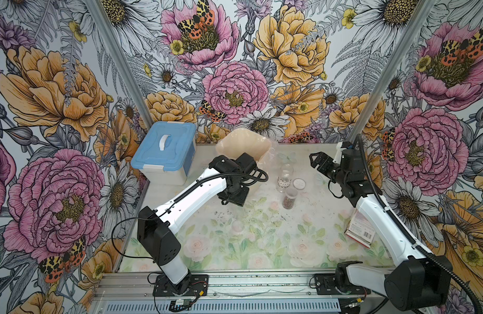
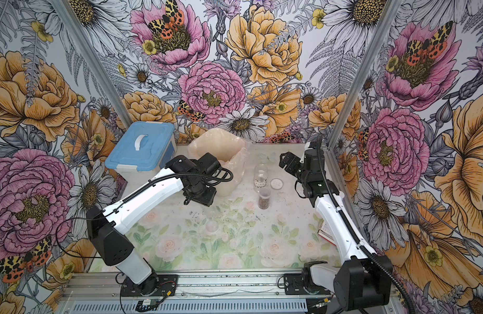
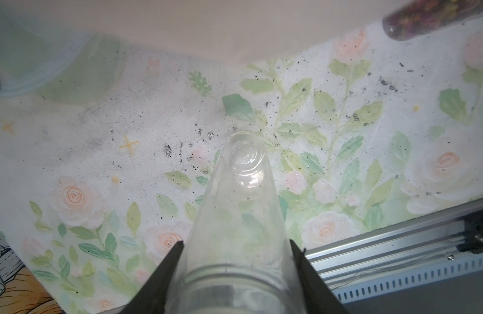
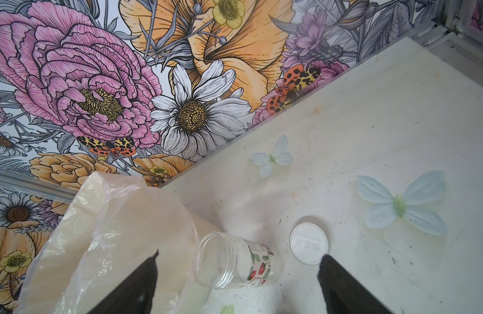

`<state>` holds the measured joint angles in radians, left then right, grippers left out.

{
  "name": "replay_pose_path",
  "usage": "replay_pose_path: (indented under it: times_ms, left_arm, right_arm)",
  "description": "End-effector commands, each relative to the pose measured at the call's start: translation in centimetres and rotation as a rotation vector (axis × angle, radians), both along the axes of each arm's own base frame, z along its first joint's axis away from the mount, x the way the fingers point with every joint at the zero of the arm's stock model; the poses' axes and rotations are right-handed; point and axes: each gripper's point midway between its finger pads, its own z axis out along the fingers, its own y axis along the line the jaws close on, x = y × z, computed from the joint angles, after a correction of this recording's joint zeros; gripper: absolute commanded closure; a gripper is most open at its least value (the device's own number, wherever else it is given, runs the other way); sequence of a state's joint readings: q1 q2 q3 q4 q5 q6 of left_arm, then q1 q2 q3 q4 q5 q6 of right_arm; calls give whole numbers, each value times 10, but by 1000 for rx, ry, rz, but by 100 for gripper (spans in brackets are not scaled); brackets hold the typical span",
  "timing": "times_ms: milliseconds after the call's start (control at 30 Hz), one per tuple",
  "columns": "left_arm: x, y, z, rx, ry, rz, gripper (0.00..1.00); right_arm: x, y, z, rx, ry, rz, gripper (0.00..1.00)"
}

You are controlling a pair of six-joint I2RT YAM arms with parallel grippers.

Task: Empty the moldy dried flower tea in the jars
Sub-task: Place the jar at the center of the board.

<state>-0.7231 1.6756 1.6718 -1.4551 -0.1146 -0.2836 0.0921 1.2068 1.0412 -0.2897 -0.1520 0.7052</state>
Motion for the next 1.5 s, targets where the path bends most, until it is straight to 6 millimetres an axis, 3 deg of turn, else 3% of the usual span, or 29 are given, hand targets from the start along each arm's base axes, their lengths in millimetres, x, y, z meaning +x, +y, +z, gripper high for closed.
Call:
replay_pose_path:
  times_ms: [0, 433, 1000, 1133, 1467]
  left_arm:
    - [8, 8, -5, 58, -14, -4, 58]
    - [25, 3, -16, 55, -42, 3, 58]
    - [25, 1, -29, -8, -56, 22, 54]
    - [22, 1, -32, -13, -48, 25, 51]
    - [15, 3, -35, -28, -31, 35, 27]
  right_arm:
    - [-6, -1, 5, -13, -19, 10, 8]
    - [-9, 0, 4, -9, -19, 13, 8]
    - [-9, 2, 4, -4, -18, 18, 9]
    - [-9, 3, 3, -4, -14, 21, 8]
    - [-8, 6, 3, -5, -13, 28, 9]
